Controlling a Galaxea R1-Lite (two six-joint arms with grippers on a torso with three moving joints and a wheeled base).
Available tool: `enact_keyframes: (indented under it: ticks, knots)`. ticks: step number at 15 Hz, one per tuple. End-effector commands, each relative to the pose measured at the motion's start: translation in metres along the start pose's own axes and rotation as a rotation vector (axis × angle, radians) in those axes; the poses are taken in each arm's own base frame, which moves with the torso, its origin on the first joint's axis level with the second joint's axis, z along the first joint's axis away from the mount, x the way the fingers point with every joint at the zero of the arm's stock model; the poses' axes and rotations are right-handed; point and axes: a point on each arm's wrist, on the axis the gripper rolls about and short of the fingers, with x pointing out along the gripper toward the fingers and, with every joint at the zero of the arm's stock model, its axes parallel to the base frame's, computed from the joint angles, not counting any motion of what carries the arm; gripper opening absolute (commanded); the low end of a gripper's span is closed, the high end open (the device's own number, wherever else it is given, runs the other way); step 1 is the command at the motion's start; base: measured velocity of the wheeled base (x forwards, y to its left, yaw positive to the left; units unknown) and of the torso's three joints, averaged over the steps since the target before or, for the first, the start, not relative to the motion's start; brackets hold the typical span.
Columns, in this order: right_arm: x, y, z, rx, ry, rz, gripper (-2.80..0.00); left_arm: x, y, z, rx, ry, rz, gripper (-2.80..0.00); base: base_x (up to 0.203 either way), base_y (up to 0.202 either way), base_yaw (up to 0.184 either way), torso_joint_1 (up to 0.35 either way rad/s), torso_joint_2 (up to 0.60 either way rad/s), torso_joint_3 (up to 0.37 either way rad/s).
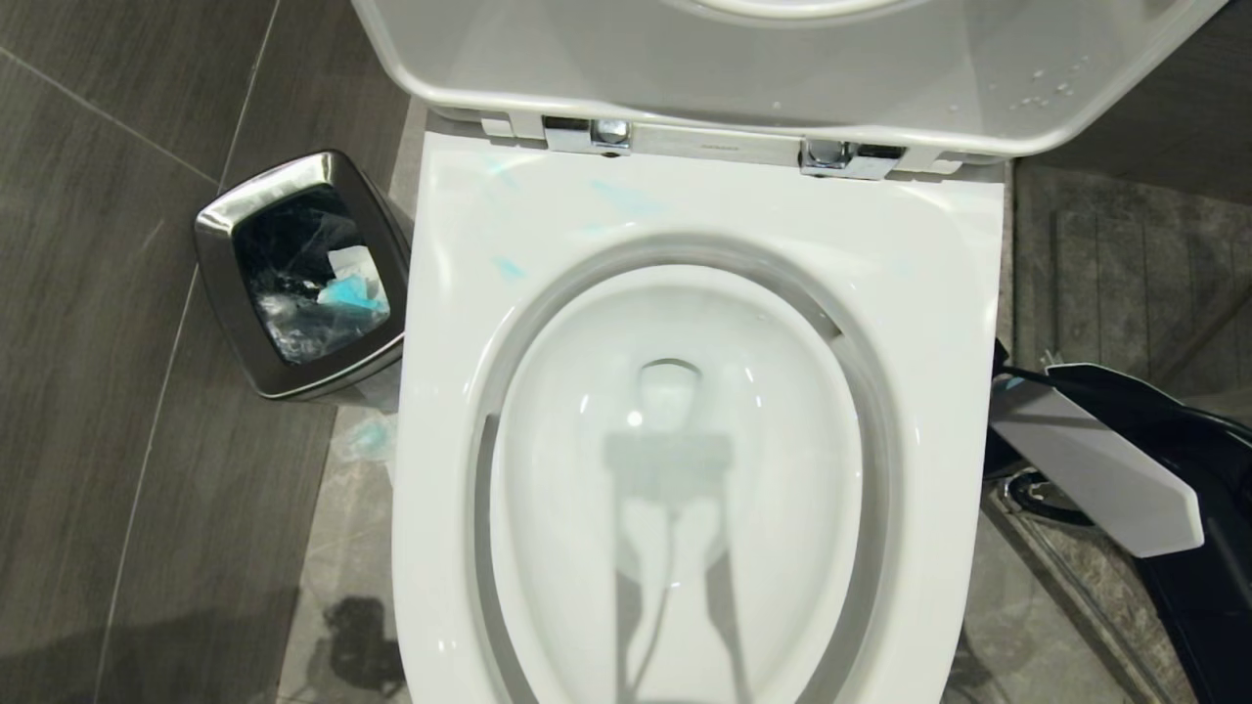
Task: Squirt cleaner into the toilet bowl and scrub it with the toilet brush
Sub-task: Pour in the cleaning agent
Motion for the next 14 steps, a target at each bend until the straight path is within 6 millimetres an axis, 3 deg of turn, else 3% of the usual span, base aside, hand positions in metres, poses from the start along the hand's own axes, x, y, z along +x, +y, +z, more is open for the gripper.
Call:
enact_keyframes:
  ticks: [1, 7, 14]
  knots:
    - [0.001, 0.001, -0.007, -0.009, -0.01, 0.0, 0.0, 0.0, 0.0, 0.0, 0.0, 0.001, 0.0, -2.8, 0.0, 0.0, 0.0, 0.0, 0.0, 0.0]
    - [0.015, -0.003, 0.009, -0.026, -0.089, -0.048, 0.0, 0.0, 0.0, 0.0, 0.0, 0.001, 0.0, -2.8, 0.0, 0.0, 0.0, 0.0, 0.01, 0.0]
    - [0.017, -0.003, 0.006, -0.043, -0.101, -0.07, 0.0, 0.0, 0.0, 0.0, 0.0, 0.001, 0.0, -2.8, 0.0, 0.0, 0.0, 0.0, 0.0, 0.0]
